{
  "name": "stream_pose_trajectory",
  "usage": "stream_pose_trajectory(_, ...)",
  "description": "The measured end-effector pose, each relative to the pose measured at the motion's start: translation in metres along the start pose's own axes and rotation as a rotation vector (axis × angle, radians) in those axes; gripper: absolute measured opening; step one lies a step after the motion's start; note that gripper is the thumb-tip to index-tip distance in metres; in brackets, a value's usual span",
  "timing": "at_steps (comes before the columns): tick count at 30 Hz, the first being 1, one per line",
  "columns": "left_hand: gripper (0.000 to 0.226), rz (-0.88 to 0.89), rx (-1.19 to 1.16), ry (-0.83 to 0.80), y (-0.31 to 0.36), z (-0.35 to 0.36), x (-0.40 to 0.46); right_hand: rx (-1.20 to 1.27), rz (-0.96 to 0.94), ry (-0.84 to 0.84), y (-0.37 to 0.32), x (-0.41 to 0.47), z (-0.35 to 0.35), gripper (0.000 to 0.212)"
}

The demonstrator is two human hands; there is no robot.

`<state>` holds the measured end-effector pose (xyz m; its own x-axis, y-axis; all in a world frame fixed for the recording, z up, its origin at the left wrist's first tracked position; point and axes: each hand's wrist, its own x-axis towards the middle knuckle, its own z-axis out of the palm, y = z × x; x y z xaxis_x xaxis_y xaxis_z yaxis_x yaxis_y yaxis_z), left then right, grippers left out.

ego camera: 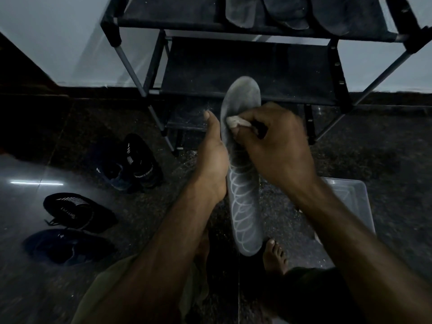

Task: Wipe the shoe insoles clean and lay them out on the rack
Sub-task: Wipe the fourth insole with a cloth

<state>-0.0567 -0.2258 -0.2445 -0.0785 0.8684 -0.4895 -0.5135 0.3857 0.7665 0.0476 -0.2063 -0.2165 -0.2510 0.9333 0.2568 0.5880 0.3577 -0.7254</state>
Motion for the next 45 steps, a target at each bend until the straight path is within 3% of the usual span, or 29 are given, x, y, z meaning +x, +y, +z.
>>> stream_pose_trajectory(4,0.066,0.034,-0.045,-0.004,0.000,-0.002,0.000,0.081,-0.043,-0.059,-0.012,-0.004,0.003,0.012)
stream_pose_trajectory(10,0.064,-0.027,-0.037,-0.052,-0.001,0.000,-0.003,-0.140,-0.032,0.075,0.016,0.005,-0.001,0.015)
stream_pose_trajectory(17,0.055,0.008,-0.106,-0.105,0.001,-0.002,-0.004,-0.023,-0.136,0.066,-0.006,-0.003,0.005,0.014)
stream_pose_trajectory(23,0.053,-0.029,-0.102,-0.106,-0.008,0.000,0.000,-0.187,-0.092,0.174,0.019,0.007,0.000,0.021)
stream_pose_trajectory(31,0.053,-0.017,-0.224,-0.123,0.001,-0.003,-0.002,-0.070,-0.279,-0.004,0.002,0.001,0.001,0.017)
stream_pose_trajectory(39,0.053,-0.057,-0.137,-0.153,-0.007,0.000,-0.002,-0.182,-0.165,0.185,0.017,0.003,0.003,0.021)
stream_pose_trajectory(45,0.051,-0.032,-0.190,-0.165,-0.003,-0.002,-0.001,-0.085,-0.280,0.015,0.008,0.003,0.001,0.018)
